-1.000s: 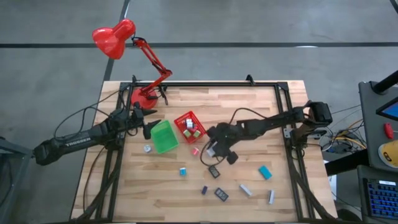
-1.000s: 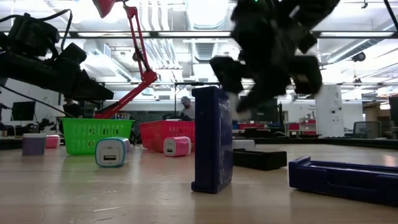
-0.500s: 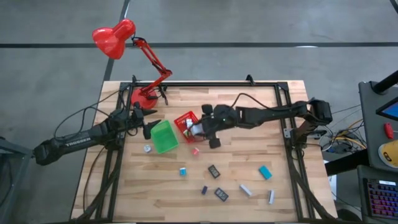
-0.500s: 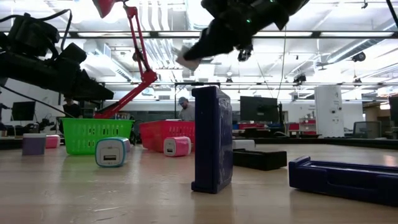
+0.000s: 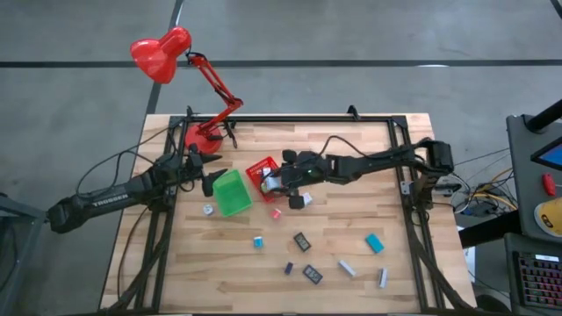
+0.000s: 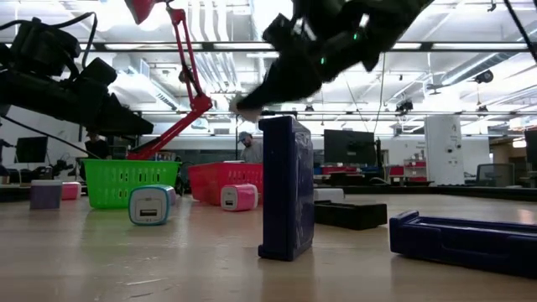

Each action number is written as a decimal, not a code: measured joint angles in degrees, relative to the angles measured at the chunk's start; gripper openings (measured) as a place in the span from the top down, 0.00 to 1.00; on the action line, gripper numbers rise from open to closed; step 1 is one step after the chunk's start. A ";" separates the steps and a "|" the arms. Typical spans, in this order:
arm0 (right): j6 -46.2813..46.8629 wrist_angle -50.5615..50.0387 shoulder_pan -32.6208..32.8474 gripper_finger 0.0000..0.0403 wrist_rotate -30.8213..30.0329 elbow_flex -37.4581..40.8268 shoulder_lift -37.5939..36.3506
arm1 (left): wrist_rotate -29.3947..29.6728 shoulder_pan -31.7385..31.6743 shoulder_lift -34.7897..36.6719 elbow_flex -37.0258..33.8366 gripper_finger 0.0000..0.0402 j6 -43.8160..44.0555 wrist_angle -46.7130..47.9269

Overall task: Pick & Place Office items
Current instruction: Put the bottom white charger adapter into the red bin

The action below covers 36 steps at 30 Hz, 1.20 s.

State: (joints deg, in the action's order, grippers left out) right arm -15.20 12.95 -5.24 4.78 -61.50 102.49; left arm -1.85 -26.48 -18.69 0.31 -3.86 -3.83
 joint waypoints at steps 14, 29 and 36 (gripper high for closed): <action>1.66 -0.65 -1.55 0.52 0.00 -3.79 10.96 | 0.00 0.00 -0.34 0.00 0.36 0.00 -0.02; 2.18 -0.61 -1.60 0.50 0.22 -4.74 13.74 | 0.00 0.00 -0.60 -0.01 0.36 0.00 0.04; -0.17 -0.69 -1.49 0.40 0.37 -4.74 13.74 | 0.00 0.00 -0.60 0.01 0.36 0.00 0.04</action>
State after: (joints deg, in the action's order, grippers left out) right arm -15.38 12.27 -6.72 5.15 -66.24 116.22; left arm -1.85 -26.48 -19.29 0.32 -3.86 -3.79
